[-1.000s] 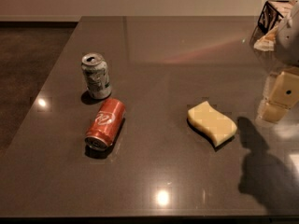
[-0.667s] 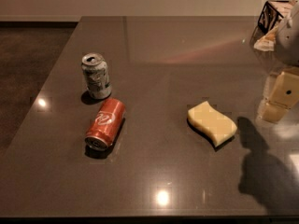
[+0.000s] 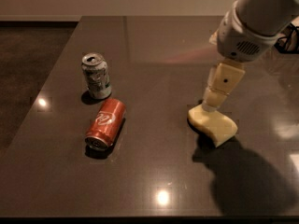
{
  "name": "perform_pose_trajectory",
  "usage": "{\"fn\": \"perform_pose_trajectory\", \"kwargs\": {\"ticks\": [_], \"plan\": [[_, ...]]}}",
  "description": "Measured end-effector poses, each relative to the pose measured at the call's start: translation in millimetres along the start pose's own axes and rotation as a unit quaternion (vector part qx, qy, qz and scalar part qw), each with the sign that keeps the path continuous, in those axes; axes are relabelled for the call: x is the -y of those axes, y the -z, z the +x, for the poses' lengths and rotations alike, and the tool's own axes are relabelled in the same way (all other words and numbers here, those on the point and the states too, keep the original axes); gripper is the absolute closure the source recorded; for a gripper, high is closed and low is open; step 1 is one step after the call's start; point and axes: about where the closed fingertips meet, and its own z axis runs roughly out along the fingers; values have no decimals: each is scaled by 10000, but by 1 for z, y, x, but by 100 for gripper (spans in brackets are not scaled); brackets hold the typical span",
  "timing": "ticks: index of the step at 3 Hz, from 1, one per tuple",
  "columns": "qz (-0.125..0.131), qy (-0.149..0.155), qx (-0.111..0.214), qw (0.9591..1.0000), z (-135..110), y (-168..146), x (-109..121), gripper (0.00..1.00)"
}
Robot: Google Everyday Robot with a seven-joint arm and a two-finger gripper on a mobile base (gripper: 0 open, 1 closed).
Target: Move 7up can near sponge
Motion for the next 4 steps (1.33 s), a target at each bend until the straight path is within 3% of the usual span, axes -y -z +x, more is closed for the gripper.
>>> {"fn": "perform_pose_trajectory", "kwargs": {"ticks": [1,2,4], "plan": [[-22,-16,298,9996,-44,-29,14,0],[-229,-86,707,9972,-86,-54,21,0],[-656,-117,1560,9855,-162,-95,20,0]]}}
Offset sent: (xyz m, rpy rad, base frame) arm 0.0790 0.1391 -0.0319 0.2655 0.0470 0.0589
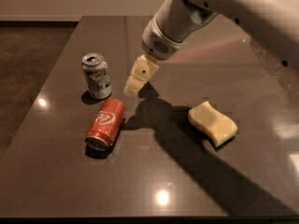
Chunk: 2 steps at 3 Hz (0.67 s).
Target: Move 7up can near sponge
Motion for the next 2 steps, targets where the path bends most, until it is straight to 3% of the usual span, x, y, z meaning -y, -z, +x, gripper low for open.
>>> {"fn": "perform_pose_trajectory", "kwargs": {"ticks": [2], "plan": [[-196,-64,450,9988,-45,-49,6,0]]}}
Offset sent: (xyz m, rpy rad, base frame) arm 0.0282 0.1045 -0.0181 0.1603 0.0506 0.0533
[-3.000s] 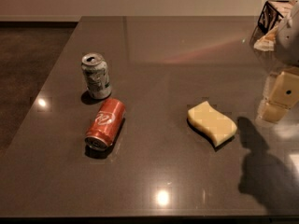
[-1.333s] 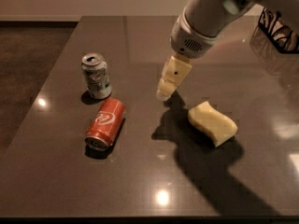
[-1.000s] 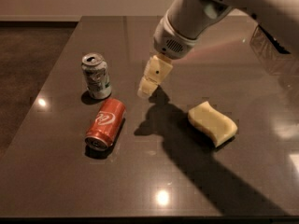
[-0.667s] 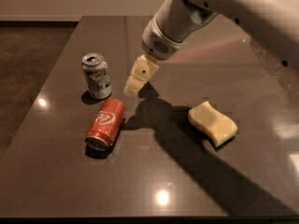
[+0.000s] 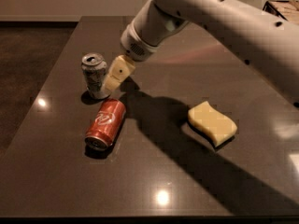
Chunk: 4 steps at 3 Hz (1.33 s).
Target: Move 7up can near sponge
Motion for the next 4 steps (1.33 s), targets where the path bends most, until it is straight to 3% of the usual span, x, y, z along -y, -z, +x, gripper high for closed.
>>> {"fn": "perform_pose_trajectory", "kwargs": {"ticks": [2,3,4], "plan": [[-335,50,336,9989,-41,-35,-17,0],[-416,86,403,9983,-54,-44,-22,18],[-440,34,465,9979,-58,-41,-21,42]]}}
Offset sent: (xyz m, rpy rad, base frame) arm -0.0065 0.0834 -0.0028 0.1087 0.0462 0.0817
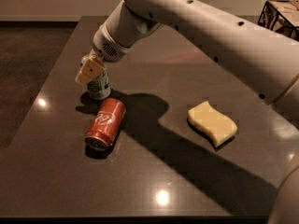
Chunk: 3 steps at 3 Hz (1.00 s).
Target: Move 7up can near sponge
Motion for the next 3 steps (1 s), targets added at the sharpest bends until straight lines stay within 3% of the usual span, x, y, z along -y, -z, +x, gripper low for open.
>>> {"fn": "perform_pose_trajectory", "kwargs": {"ticks": [1,2,3], "plan": [[96,-48,72,9999,-2,20,7,65],[408,-146,143,9990,3,61,26,88],[788,-309,111,9963,26,110,48,100]]}}
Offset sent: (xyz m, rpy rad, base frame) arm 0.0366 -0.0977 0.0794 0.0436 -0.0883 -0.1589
